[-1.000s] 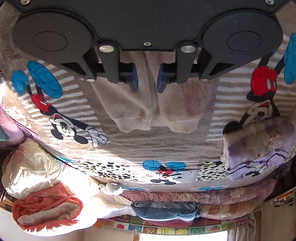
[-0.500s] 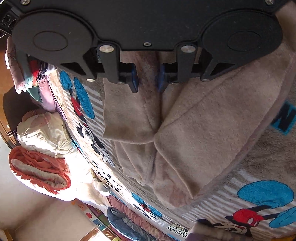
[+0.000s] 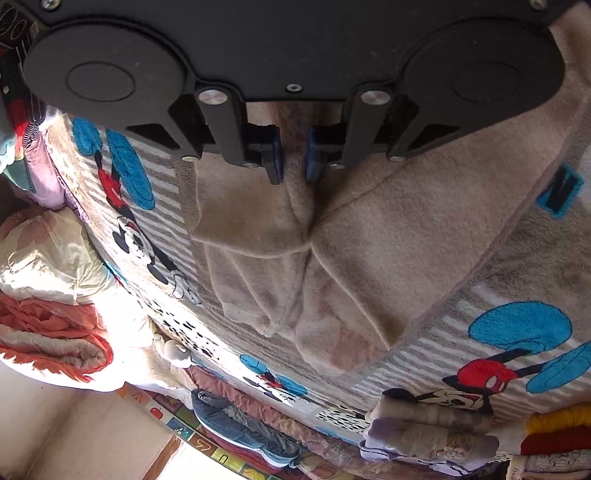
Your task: Fold clothes
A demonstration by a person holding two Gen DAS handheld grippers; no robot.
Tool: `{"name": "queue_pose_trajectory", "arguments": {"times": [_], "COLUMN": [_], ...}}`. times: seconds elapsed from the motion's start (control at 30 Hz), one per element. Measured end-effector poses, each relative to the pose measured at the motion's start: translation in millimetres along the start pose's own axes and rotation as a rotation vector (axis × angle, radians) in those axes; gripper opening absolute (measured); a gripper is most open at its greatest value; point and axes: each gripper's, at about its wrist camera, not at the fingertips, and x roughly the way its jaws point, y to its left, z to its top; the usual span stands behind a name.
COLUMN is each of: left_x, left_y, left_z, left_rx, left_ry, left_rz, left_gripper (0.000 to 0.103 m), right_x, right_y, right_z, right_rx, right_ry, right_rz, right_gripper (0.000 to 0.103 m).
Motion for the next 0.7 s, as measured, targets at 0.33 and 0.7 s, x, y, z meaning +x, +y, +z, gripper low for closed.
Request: {"name": "queue_pose_trajectory", "arguments": {"times": [0.33,0.7], "left_x": [-35,52], "left_y": [-21,-28], "left_z": [7,44], "left_rx": [0.198,0.248], "left_ry": [-0.094,0.053], "left_rz": [-0.024,-0.035], "left_gripper": [0.019,0.015], "right_x": [-5,-14], "right_y": [9,32], "right_z": [3,-6], "right_rx": [-0.097,-0.261], "right_ry": [-0.014,0.002], "right_rz": [-0.064,-0.097], "right_gripper": [0.046,0.046]}}
